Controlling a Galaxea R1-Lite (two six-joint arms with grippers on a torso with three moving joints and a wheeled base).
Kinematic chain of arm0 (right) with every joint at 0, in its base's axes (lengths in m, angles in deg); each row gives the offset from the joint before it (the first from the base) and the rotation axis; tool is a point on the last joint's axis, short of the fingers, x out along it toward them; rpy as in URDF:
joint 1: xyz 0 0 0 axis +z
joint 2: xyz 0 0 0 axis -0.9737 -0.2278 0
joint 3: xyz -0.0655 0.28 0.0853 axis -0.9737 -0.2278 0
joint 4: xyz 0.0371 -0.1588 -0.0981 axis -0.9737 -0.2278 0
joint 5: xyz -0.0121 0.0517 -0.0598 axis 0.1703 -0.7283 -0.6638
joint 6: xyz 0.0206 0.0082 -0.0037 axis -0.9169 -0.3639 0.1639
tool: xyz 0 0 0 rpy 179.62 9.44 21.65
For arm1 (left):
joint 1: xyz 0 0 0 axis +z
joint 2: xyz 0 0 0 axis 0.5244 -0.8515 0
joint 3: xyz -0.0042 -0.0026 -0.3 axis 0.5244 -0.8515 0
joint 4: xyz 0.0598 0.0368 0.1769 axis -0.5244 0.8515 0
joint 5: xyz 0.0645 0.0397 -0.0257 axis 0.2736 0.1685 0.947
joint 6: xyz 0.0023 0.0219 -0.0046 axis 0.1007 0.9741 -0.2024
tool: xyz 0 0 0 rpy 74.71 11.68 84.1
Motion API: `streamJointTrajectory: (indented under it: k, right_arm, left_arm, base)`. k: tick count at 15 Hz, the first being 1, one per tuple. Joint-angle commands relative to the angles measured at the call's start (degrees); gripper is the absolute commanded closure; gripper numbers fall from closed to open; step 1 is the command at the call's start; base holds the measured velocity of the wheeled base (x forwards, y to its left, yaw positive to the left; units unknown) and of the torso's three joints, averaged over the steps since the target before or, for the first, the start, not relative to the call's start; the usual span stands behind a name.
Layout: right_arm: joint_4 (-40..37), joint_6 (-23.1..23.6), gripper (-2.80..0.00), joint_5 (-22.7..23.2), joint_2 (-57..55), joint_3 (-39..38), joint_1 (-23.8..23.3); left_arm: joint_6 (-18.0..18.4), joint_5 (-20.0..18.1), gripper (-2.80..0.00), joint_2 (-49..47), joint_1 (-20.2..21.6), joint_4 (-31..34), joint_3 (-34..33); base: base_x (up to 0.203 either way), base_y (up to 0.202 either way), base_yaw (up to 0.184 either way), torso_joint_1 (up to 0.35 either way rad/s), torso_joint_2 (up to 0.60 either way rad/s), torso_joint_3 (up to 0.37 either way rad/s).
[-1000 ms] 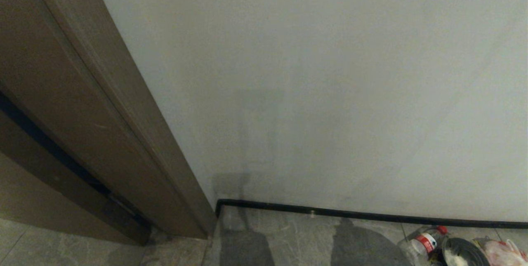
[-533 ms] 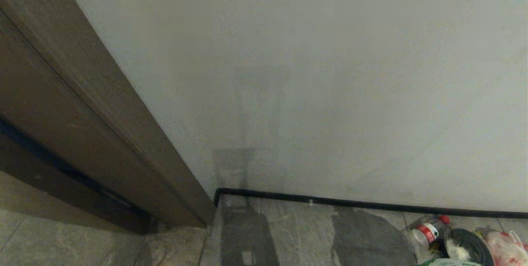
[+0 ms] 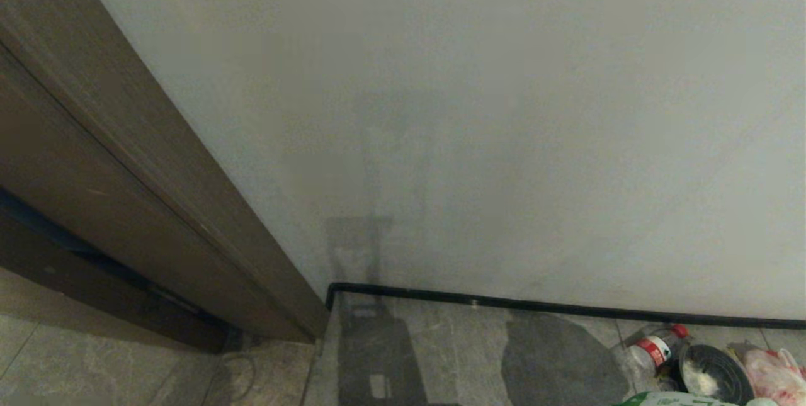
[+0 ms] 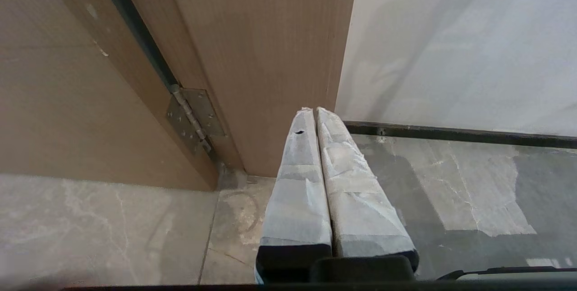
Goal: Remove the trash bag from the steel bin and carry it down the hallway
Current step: Put the trash bag at the door
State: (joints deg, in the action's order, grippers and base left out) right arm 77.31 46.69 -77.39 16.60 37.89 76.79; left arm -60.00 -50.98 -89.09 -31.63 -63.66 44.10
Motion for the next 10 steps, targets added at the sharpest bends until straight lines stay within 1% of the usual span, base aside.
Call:
streamJointTrajectory:
  k: [1, 3, 5, 7, 8, 10]
  right_arm:
    - [0.1, 0.0, 0.00, 0.0, -0.1, 0.0, 0.0]
    - [0.0, 0.0, 0.00, 0.0, 0.0, 0.0, 0.0]
    - [0.3, -0.3, 0.00, -0.3, 0.0, 0.0, 0.0]
    - [0.8, 0.5, 0.00, -0.3, 0.0, 0.2, 0.0]
    - [-0.2, 1.3, 0.00, -0.3, -0.4, 2.8, 0.0]
    - [-6.8, 1.8, 0.00, -0.2, -3.2, 13.2, 0.0]
  left_arm:
    - [-0.2, 0.0, 0.00, 0.0, 0.0, 0.0, 0.0]
    - [-0.1, 0.1, 0.00, 0.0, 0.0, 0.0, 0.0]
    - [0.0, 0.0, 0.00, 0.0, 0.0, 0.0, 0.0]
    - [0.0, 0.0, 0.00, 0.0, 0.0, 0.0, 0.0]
    - [0.0, 0.0, 0.00, 0.0, 0.0, 0.0, 0.0]
    - [0.0, 0.0, 0.00, 0.0, 0.0, 0.0, 0.0]
  base:
    - [0.000, 0.000, 0.000, 0.000, 0.00, 0.000]
    - [0.000, 0.000, 0.000, 0.000, 0.00, -0.048]
    - [0.000, 0.000, 0.000, 0.002, 0.00, -0.156]
    - [0.000, 0.000, 0.000, 0.002, 0.01, -0.067]
    - [0.000, 0.000, 0.000, 0.000, 0.00, 0.000]
    - [0.000, 0.000, 0.000, 0.000, 0.00, 0.000]
